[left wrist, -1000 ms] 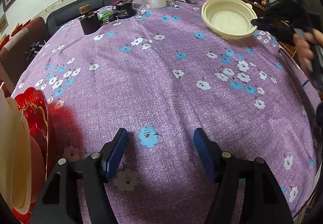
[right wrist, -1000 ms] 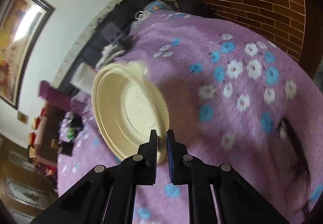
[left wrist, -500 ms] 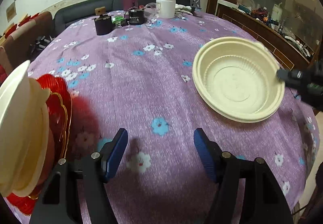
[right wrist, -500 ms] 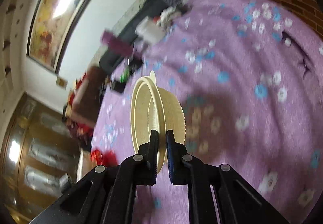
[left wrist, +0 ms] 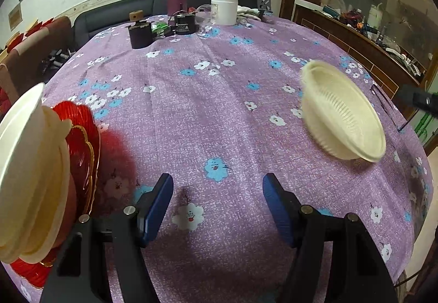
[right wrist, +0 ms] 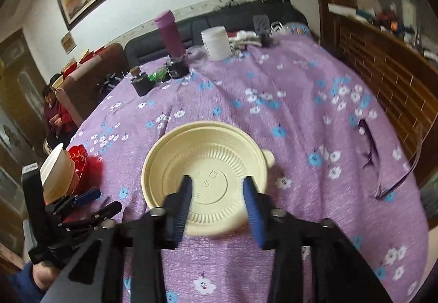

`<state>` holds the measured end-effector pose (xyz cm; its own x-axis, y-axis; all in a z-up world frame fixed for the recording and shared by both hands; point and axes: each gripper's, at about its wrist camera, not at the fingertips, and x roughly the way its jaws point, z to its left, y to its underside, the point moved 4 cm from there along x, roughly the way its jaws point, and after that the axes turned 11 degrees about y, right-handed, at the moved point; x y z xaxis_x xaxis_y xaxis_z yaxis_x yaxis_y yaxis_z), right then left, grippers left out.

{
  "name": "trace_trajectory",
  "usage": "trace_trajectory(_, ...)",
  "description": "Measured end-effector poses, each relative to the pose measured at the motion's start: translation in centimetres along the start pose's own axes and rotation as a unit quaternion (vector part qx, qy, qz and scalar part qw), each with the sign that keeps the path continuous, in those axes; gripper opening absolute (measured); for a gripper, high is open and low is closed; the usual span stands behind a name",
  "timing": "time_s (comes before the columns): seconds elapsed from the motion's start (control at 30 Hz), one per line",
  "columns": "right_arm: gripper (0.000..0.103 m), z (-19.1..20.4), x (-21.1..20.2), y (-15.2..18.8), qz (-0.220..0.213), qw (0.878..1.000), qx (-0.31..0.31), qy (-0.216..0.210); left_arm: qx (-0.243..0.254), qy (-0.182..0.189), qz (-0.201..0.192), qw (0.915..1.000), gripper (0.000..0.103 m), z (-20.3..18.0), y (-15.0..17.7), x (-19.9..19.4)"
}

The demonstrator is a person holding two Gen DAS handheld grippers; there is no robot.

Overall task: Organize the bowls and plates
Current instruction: 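Lift the beige ribbed bowl with the right tool and carry it over the stack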

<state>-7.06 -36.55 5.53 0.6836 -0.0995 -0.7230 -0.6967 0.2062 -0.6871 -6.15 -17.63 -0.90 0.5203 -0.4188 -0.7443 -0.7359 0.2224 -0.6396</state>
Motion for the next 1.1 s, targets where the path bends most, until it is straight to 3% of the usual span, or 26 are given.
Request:
trace_trajectory(0.13, 0.042, -0.8, -1.6, -0.8, -0.065, 0.994, -0.04, 0.077, 0.011, -0.003, -0.006, 0.9999, 0.067, -0.6, -0.6, -0.6)
trace_trajectory(0.27, 0.041, -0.5, -1.3, -0.1, -0.052, 0.987, -0.096, 0.115, 0.019, 0.001, -0.009, 0.9998, 0.067, -1.3, -1.2, -0.9)
trace_trajectory(0.5, 0.04, -1.3, -0.7, 1.0, -0.031, 0.995, -0.076, 0.064, 0.035, 0.005, -0.006, 0.9994, 0.068, -2.6, -2.8, -0.6)
trace_trajectory(0.6, 0.039, -1.8, 0.3, 1.0, 0.002, 0.998, -0.046, 0.047, 0.038, 0.007, -0.002, 0.9992, 0.068, -2.9, -3.6, -0.2)
trace_trajectory(0.67, 0.02, -1.7, 0.7, 1.0, 0.01, 0.999, -0.037, 0.034, 0.039, 0.011, -0.001, 0.9992, 0.068, -3.2, -4.3, 0.1)
trace_trajectory(1.1, 0.02, -2.4, 3.0, 0.7, 0.041, 0.999, 0.009, 0.01, 0.015, 0.067, 0.028, 0.9972, 0.068, -4.8, -5.5, 2.9)
